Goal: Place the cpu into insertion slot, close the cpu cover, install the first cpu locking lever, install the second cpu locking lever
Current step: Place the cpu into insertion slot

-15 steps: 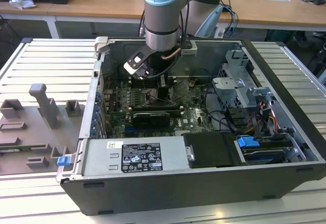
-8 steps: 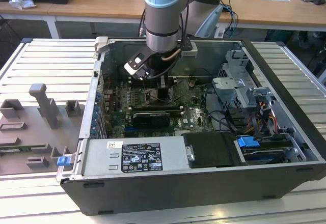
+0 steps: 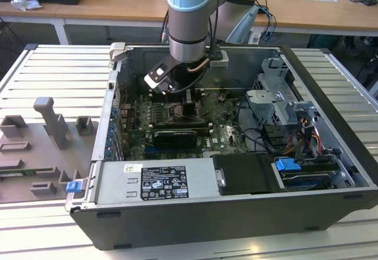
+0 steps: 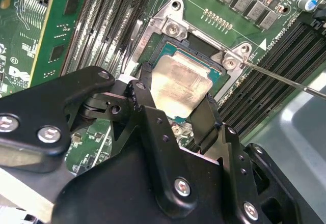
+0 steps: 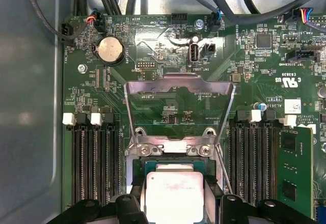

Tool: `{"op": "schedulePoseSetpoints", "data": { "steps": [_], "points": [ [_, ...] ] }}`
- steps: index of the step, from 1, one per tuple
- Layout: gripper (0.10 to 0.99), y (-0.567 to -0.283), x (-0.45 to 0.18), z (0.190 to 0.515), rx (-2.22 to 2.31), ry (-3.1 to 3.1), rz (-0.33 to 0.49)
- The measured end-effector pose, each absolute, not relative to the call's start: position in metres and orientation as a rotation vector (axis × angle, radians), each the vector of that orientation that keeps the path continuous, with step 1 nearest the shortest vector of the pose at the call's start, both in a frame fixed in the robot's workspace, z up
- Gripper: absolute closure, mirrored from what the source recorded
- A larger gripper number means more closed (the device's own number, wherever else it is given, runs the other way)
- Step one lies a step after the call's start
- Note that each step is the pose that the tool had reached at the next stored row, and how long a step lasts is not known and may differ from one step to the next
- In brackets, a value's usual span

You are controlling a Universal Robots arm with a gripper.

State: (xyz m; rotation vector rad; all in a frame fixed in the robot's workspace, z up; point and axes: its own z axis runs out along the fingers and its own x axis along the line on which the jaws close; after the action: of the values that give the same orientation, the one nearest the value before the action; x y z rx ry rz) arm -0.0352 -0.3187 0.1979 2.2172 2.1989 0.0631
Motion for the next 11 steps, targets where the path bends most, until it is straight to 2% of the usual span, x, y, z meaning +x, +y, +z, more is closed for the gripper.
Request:
{"op": "schedulePoseSetpoints", "data": {
  "steps": [7,8,11],
  "points": [
    [0.533,-0.3186,-0.0352,0.1977,2.217,2.199,0.064],
    [0.471,-0.3186,-0.0352,0.1977,2.217,2.199,0.063],
    [0.471,-0.3186,-0.0351,0.1979,2.217,2.199,0.063]
  ]
}}
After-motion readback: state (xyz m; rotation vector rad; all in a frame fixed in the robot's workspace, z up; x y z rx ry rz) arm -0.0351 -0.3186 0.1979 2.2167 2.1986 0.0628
